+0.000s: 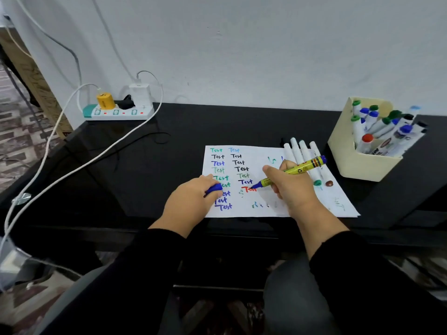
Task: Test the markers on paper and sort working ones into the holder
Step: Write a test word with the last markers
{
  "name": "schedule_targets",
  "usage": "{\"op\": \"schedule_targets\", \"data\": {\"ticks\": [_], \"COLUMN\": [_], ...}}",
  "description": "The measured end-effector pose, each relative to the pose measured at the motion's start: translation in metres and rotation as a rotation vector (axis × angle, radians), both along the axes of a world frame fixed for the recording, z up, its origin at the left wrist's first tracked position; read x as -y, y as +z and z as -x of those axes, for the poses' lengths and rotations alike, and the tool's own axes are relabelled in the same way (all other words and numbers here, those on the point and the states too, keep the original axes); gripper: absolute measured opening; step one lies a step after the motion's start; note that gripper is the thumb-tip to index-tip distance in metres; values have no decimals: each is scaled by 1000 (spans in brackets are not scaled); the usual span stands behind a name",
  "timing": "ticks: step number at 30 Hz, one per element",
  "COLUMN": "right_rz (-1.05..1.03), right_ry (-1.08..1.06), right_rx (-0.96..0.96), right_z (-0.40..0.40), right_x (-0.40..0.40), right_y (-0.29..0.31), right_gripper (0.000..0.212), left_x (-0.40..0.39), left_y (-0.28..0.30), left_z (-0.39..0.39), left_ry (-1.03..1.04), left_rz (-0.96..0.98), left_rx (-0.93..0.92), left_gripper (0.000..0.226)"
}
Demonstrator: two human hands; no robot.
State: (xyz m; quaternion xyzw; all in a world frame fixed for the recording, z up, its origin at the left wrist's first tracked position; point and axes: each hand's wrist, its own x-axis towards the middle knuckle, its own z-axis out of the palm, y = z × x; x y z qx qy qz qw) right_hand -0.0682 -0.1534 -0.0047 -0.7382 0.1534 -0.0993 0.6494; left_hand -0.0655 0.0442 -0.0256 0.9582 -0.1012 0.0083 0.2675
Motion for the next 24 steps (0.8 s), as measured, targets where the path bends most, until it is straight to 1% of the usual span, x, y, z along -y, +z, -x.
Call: {"op": "schedule_targets", "data": {"ticks": [5, 10, 14, 19, 24], "right_rz": [119, 215, 278, 214, 238], "right_ry": [15, 79, 122, 40, 81], "right_rx": [0, 14, -14, 1, 8], "right_z": [6, 6, 6, 2, 2], "right_x": [0, -5, -8, -3, -4], "right_y": [-6, -8, -8, -11, -12], "right_gripper": [40, 41, 42, 40, 41], "left_x": [1, 1, 2, 1, 1], "left_y": [-1, -1, -4, -3, -1], "left_z": [1, -1, -4, -4, -1], "left_ry": [-8, -29, -26, -28, -11], "left_rz": [-51, -73, -83, -132, -131], "left_rx": [-3, -41, -54, -85, -86], "left_gripper": [37, 37, 37, 40, 42]}}
